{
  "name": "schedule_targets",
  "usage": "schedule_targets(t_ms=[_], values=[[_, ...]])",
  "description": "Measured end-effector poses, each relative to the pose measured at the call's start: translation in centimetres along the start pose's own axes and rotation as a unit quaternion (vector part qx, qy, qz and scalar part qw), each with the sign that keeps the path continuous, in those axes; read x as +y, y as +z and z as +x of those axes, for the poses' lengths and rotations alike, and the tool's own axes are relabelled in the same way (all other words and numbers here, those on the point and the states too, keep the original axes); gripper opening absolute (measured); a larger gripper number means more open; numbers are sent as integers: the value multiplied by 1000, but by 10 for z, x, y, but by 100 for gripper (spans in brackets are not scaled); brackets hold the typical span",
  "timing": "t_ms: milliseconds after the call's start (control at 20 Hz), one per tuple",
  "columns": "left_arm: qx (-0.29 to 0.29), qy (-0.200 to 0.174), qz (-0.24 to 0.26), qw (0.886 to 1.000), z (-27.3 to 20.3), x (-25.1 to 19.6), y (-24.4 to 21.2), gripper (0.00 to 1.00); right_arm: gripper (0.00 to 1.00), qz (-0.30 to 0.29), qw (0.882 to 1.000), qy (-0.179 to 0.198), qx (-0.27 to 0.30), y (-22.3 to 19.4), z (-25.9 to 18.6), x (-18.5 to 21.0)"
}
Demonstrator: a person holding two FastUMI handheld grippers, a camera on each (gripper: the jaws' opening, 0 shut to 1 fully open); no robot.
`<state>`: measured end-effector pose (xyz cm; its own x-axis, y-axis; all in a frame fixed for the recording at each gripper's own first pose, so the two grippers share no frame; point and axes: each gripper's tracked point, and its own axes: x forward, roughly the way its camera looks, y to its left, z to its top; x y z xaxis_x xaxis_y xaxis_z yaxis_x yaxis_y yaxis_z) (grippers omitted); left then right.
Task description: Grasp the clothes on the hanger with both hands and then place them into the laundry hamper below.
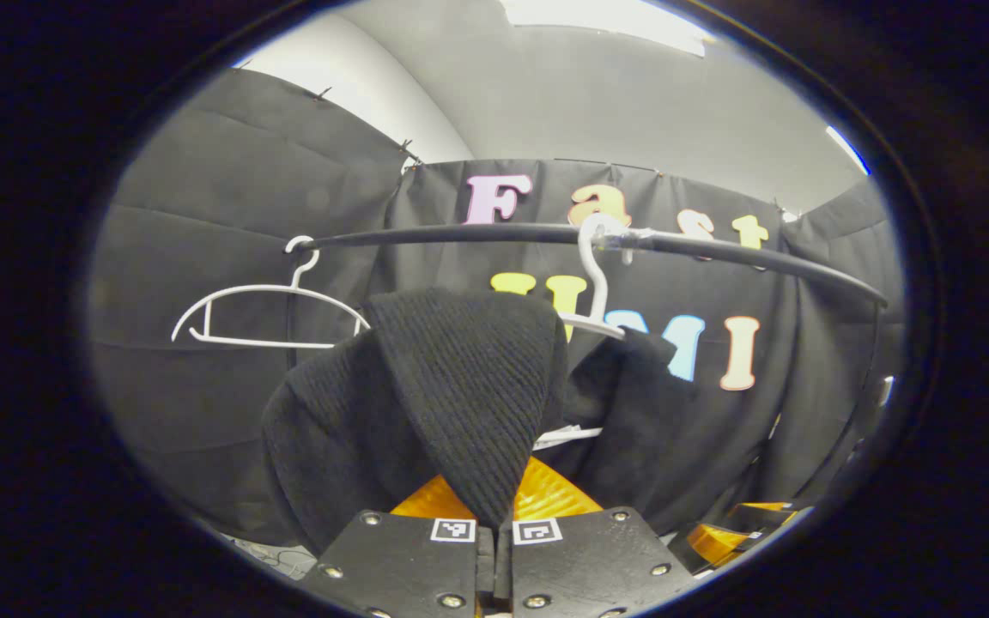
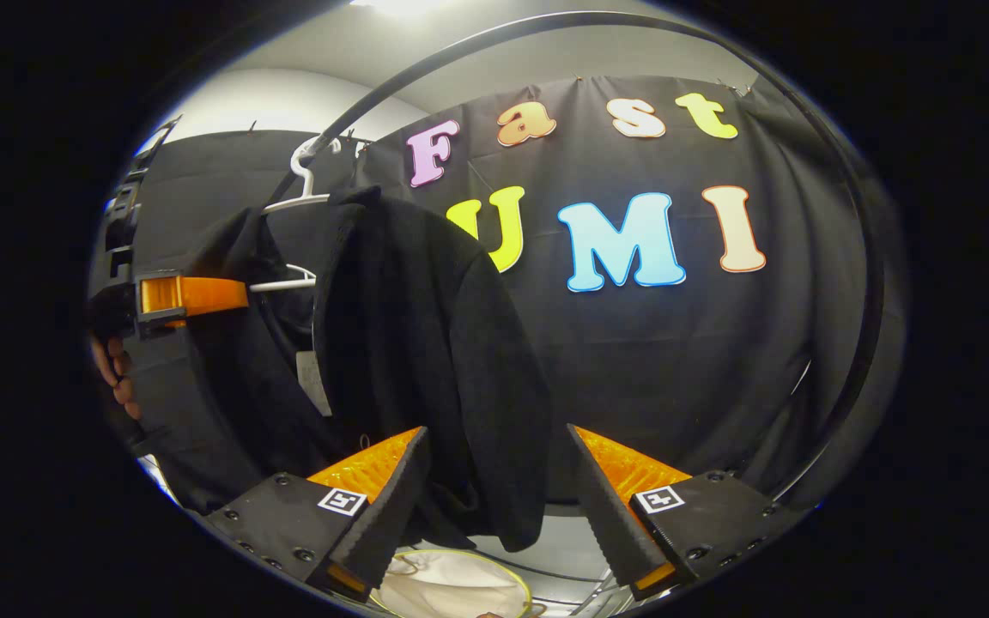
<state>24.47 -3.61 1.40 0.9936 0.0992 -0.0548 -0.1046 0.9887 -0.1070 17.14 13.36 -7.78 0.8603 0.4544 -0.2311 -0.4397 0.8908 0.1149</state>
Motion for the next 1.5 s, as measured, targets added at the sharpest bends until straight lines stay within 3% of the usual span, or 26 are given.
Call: schedule_targets(t_ms=[50, 150, 200, 250, 300, 500, 750, 800, 1000, 1100, 1150, 1200, 1300, 1350, 1500], values=[[-2, -12, -9, 1000, -6, 1, 6, 1, 93, 13, 1000, 10, 2, 5, 1, 14], [-10, -40, -17, 999, -19, 4, 18, 0, 98, 31, 998, 54, 10, 15, 0, 53], [-14, -51, -15, 998, -24, 5, 24, 1, 93, 33, 997, 72, 12, 20, -2, 69], [-19, -60, -10, 998, -27, 7, 30, 1, 98, 30, 996, 79, 12, 24, -1, 78], [-20, -67, -6, 998, -29, 8, 32, 0, 93, 25, 996, 80, 9, 30, -1, 85], [-18, -89, -24, 996, -30, 12, 34, 1, 92, 4, 996, 90, -8, 50, 11, 122], [-25, -92, -10, 995, -29, 32, 26, 1, 92, -38, 998, 45, -2, 53, 31, 130], [-26, -94, -12, 995, -29, 32, 26, 0, 98, -44, 998, 34, -3, 55, 44, 128], [-32, -90, -7, 995, -31, 38, 29, 0, 98, -58, 998, 4, -13, 55, 79, 115], [-34, -89, -10, 995, -31, 40, 30, 0, 98, -56, 998, 6, -6, 49, 91, 116], [-34, -88, -13, 995, -32, 42, 32, 1, 93, -55, 998, 8, -3, 46, 95, 118], [-35, -86, -15, 996, -32, 44, 32, 1, 98, -58, 998, 8, -3, 46, 100, 118], [-34, -84, -15, 996, -32, 46, 31, 2, 98, -69, 998, 1, -7, 52, 108, 113], [-34, -82, -13, 996, -33, 45, 30, 0, 92, -72, 997, 1, -10, 54, 112, 112], [-33, -80, -7, 996, -32, 43, 28, 0, 92, -75, 997, 25, -10, 52, 116, 116]])
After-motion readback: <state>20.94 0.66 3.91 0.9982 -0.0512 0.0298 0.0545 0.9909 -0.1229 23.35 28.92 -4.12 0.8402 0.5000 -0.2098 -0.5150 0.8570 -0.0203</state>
